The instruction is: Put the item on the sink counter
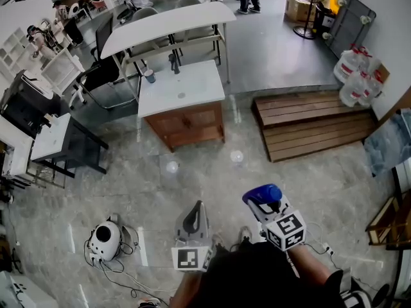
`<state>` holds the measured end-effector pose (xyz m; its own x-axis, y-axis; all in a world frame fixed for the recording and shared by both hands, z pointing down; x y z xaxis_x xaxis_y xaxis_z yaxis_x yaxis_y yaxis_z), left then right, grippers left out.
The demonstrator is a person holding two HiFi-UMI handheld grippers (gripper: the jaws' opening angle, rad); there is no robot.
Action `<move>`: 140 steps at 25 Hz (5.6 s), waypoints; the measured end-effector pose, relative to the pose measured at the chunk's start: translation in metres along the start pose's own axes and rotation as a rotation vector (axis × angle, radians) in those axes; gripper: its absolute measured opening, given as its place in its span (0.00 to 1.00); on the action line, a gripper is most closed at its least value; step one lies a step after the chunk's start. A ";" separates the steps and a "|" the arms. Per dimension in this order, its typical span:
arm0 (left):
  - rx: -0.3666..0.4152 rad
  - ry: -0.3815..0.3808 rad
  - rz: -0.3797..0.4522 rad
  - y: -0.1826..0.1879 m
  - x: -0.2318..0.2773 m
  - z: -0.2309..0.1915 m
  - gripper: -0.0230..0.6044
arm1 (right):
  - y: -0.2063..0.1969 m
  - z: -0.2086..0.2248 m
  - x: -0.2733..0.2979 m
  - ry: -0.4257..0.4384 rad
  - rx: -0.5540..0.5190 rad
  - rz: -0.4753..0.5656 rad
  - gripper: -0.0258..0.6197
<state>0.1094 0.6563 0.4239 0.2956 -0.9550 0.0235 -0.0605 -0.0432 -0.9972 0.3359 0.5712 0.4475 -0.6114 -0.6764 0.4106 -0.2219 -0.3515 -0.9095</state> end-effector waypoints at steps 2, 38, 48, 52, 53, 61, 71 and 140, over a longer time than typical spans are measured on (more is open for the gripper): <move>-0.004 0.009 -0.004 0.000 0.006 0.005 0.06 | 0.000 0.009 0.001 0.004 -0.003 -0.003 0.29; -0.032 -0.010 -0.017 0.009 0.205 -0.121 0.06 | 0.092 0.097 0.194 0.019 -0.034 -0.027 0.29; -0.051 -0.047 -0.026 0.024 0.271 -0.225 0.06 | 0.147 0.092 0.301 -0.010 -0.016 -0.022 0.29; -0.060 -0.070 -0.028 0.023 0.292 -0.261 0.06 | 0.160 0.089 0.337 -0.026 -0.003 -0.032 0.29; -0.062 -0.078 -0.030 0.023 0.297 -0.269 0.06 | 0.162 0.089 0.344 -0.033 -0.001 -0.034 0.29; -0.071 -0.110 -0.043 0.020 0.326 -0.314 0.06 | 0.178 0.085 0.389 -0.067 0.015 -0.031 0.29; -0.058 -0.095 -0.026 0.023 0.367 -0.346 0.06 | 0.197 0.110 0.441 -0.057 0.002 -0.023 0.29; -0.176 -0.035 -0.062 0.039 0.708 -0.574 0.06 | 0.317 0.326 0.935 0.372 -0.473 -0.121 0.29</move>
<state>-0.2307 -0.1900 0.4421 0.3365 -0.9383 0.0793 -0.2058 -0.1555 -0.9662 -0.0585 -0.3842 0.5644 -0.7662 -0.3481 0.5402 -0.5671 -0.0290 -0.8231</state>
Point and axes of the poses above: the fingertips, and each gripper's own axes: x forward along the fingers, z to its right, y out of its top, the point moved 9 cm from there along -x, backward along the fingers, and after that the axes turned 9 degrees about -y, right-handed, at the moved point
